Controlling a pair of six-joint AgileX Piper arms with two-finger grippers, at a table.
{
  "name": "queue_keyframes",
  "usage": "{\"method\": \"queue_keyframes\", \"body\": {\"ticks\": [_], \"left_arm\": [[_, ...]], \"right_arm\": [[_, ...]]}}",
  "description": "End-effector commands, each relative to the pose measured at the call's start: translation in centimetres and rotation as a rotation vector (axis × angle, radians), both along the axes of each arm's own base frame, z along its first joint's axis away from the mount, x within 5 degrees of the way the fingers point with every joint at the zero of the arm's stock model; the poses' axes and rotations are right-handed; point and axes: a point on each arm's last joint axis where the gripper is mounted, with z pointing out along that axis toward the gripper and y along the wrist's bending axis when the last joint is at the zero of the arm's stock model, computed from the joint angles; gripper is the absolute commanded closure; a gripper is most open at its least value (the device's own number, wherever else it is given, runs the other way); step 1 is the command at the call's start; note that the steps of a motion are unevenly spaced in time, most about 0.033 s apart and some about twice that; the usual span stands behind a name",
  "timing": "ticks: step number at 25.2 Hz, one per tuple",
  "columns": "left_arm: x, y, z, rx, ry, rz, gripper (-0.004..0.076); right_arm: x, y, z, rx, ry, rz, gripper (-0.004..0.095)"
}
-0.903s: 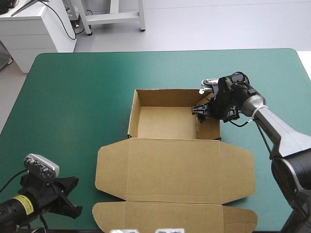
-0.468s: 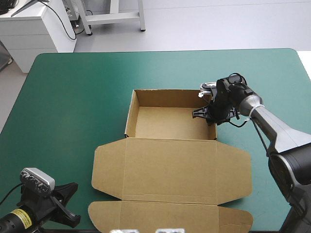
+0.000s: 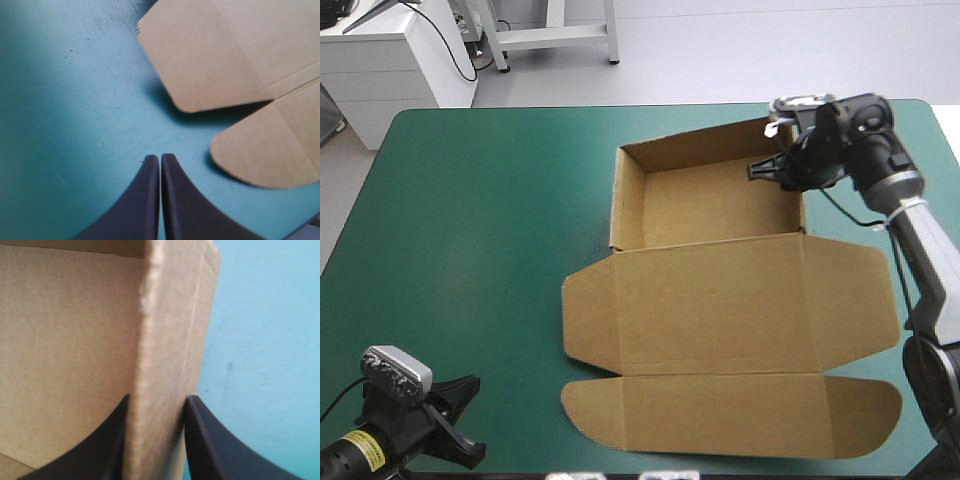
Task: Fold the box
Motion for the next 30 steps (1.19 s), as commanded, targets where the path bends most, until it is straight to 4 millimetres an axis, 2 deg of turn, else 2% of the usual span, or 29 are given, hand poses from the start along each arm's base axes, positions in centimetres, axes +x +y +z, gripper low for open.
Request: {"method": "queue_keyframes", "body": {"ticks": [1,3,6,13,18,20,21,23,28,30], "left_arm": [[0.3,-0.3,1.2,-0.045,-0.065,-0.006,0.0731],[0.3,-0.3,1.2,-0.045,-0.065,-0.006,0.0731],[0.3,-0.3,1.2,-0.045,-0.065,-0.006,0.0731],[0.3,-0.3,1.2,-0.048,-0.066,-0.007,0.0731],[0.3,-0.3,1.0,-0.045,-0.061,-0.007,0.0731],[0.4,-0.3,0.9,-0.043,-0.058,-0.007,0.0731],[0.4,-0.3,0.7,-0.041,-0.055,-0.007,0.0731],[0.5,-0.4,0.3,-0.035,-0.044,-0.007,0.0731],[0.5,-0.6,-0.4,-0.04,-0.015,-0.013,0.0731],[0.5,-0.6,-0.4,-0.049,-0.009,-0.016,0.0731]], "right_arm": [[-1.6,-4.3,6.0,-0.025,-0.162,-0.075,0.0929],[-1.6,-6.5,7.1,-0.019,-0.199,-0.127,0.0929],[-1.7,-8.6,7.2,0.043,-0.198,-0.15,0.0929],[-1.4,-9.2,5.6,0.113,-0.143,-0.108,0.0929],[-1.1,-8.0,4.4,0.205,-0.101,-0.032,0.0929],[-0.9,-7.0,3.0,0.286,-0.056,0.023,0.0929],[-0.9,-6.2,1.5,0.29,-0.003,0.045,0.0928],[-0.8,-5.1,-0.2,0.266,0.046,0.075,0.0927],[-0.2,-2.9,-3.0,0.186,0.118,0.135,0.0927],[-0.1,-2.2,-3.2,0.181,0.118,0.188,0.0918]]}}
